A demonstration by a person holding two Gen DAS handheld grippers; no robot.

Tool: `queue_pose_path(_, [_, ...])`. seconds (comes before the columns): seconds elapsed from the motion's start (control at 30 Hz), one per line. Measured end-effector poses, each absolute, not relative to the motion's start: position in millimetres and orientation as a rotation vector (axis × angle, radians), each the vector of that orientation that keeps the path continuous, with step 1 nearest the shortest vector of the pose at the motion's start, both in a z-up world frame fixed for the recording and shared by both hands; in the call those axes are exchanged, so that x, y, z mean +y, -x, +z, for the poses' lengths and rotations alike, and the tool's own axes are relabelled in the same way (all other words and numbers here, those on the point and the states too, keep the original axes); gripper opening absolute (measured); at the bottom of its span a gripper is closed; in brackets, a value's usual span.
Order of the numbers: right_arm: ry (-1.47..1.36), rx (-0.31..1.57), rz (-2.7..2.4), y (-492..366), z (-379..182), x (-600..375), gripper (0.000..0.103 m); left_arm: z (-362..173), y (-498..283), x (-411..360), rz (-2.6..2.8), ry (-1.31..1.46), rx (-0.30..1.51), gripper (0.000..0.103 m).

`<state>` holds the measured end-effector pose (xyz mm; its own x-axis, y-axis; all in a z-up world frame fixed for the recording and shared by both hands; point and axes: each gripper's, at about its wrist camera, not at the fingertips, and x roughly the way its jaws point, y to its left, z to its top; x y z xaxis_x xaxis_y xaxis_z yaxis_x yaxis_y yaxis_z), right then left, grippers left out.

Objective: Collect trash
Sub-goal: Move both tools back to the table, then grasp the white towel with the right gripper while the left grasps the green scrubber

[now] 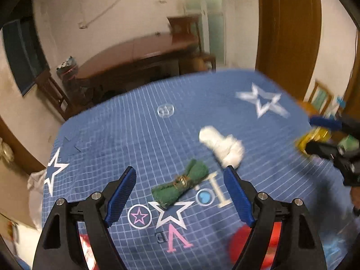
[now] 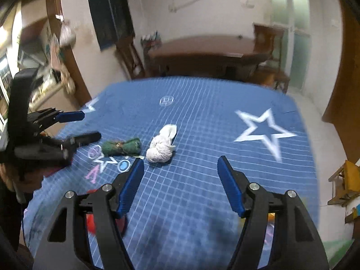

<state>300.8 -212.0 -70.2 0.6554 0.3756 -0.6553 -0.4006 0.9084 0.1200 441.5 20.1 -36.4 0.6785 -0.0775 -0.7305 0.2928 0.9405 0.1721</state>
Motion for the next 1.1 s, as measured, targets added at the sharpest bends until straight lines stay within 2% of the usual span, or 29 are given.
queue_pose_path(0.2, [0.112,0.813,0.533,-338.0,-103.4,-170.7,0.064,-81.9,-471.1,5.6,-0.213,-0.331,0.833,0.08])
queue_pose_path(0.33, [0.135,0.84,0.528,-359.5,-117.4,-158.9,0.057,-94.4,-483.0,9.0,-0.224,-0.3,0.83,0.08])
queue_pose_path(0.47, [0.109,0.877,0.572,-374.5,-131.6,-151.1,0.057,-109.3,-491.6,7.4,-0.269,-0.279,0.863,0.08])
queue_pose_path(0.53, [0.121,0.892,0.591,-375.1,-135.2,-145.8,0.04,-119.9,-494.7,7.6,-0.283,-0.278,0.9,0.08])
queue_pose_path(0.6, [0.121,0.888,0.601,-371.4,-134.2,-142.7,0.033,-125.8,-497.2,13.0,-0.289,-0.232,0.903,0.081])
queue_pose_path(0.67, [0.115,0.883,0.589,-368.5,-131.0,-142.7,0.029,-126.5,-498.9,19.4,-0.277,-0.19,0.897,0.073])
queue_pose_path(0.73, [0.102,0.869,0.568,-364.3,-127.1,-146.4,0.028,-124.5,-496.3,21.5,-0.269,-0.186,0.889,0.037])
queue_pose_path(0.8, [0.074,0.845,0.556,-355.6,-117.9,-158.1,0.027,-120.7,-492.6,22.8,-0.238,-0.194,0.89,0.016])
queue_pose_path(1.1, [0.022,0.66,0.535,-270.6,-50.2,-207.6,0.027,-49.6,-415.5,28.5,-0.216,-0.131,0.707,0.016])
